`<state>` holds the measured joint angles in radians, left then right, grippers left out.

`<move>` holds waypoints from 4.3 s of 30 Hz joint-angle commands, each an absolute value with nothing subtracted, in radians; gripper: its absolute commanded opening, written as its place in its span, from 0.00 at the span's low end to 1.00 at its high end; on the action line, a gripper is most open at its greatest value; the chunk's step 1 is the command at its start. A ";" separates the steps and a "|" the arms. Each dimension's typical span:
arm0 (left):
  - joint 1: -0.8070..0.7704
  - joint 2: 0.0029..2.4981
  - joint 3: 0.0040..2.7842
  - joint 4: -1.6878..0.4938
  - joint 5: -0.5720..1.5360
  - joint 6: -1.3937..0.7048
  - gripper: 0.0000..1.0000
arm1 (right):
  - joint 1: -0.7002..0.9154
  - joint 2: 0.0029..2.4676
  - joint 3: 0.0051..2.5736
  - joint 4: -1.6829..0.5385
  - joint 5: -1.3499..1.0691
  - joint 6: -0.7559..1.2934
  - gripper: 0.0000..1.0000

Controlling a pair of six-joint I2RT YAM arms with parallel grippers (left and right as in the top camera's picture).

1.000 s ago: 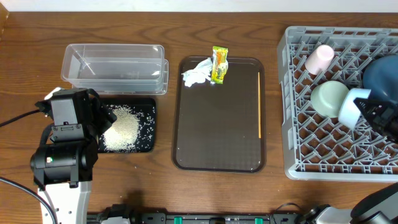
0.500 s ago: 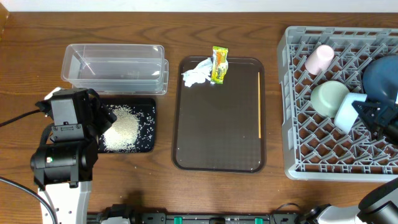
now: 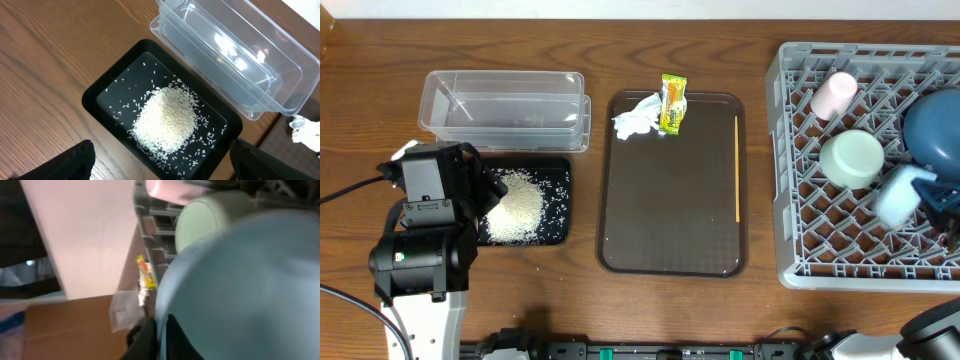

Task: Sort waste into correct bins and load items into the dishwasher rack

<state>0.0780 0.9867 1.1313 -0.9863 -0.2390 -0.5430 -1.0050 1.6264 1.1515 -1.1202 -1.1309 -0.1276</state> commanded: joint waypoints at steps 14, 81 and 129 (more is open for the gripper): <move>0.083 0.987 1.143 -0.987 -0.244 -0.537 0.88 | -1.063 1.640 1.147 -1.172 -0.860 -0.030 0.41; 0.083 0.987 1.143 -0.987 -0.244 -0.537 0.88 | -0.719 1.459 1.182 -1.050 -0.109 0.415 0.01; 0.083 0.987 1.143 -0.987 -0.244 -0.537 0.88 | -0.682 1.496 1.355 -1.226 0.118 0.545 0.01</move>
<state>0.0780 0.9867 1.1313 -0.9859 -0.2390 -0.5426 -0.6880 1.5181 1.3102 -1.2102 0.0814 0.5247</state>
